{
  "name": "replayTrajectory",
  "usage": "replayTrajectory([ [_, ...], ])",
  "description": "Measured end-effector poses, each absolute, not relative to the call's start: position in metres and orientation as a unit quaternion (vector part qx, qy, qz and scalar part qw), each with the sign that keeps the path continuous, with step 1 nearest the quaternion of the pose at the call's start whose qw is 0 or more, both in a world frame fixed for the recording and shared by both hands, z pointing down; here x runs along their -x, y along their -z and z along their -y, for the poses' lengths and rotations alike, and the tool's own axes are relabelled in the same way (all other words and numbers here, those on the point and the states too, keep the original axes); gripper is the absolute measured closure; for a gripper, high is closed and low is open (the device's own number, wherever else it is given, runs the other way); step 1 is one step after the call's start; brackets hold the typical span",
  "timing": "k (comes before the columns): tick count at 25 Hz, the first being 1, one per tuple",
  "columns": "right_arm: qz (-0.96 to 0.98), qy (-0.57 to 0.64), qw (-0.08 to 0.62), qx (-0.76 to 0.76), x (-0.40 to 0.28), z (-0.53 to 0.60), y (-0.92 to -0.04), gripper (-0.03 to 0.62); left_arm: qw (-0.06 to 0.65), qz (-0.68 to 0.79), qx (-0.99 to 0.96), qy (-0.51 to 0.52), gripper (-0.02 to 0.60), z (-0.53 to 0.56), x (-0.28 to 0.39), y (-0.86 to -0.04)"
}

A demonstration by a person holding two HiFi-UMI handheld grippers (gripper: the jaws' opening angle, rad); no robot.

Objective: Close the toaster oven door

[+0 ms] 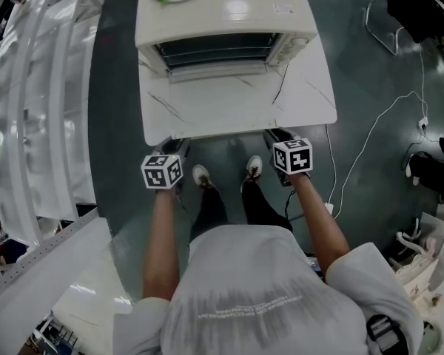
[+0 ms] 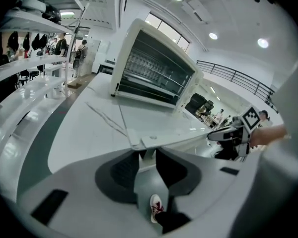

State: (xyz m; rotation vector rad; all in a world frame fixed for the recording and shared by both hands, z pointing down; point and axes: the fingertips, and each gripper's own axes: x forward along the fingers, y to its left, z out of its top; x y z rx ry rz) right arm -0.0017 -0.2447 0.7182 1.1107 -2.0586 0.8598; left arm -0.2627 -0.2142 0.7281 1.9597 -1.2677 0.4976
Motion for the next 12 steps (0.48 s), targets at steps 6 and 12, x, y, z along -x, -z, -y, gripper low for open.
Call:
replayTrajectory([
  [6, 0.787, -0.307, 0.327, -0.423, 0.004, 0.247, -0.706, 0.49, 0.359, 0.497, -0.762, -0.206, 0.48, 0.214, 0.263, -0.714],
  [12, 0.798, -0.274, 0.318, -0.432, 0.004, 0.257, -0.672, 0.513, 0.35, 0.505, -0.771, -0.169, 0.483, 0.22, 0.265, -0.682],
])
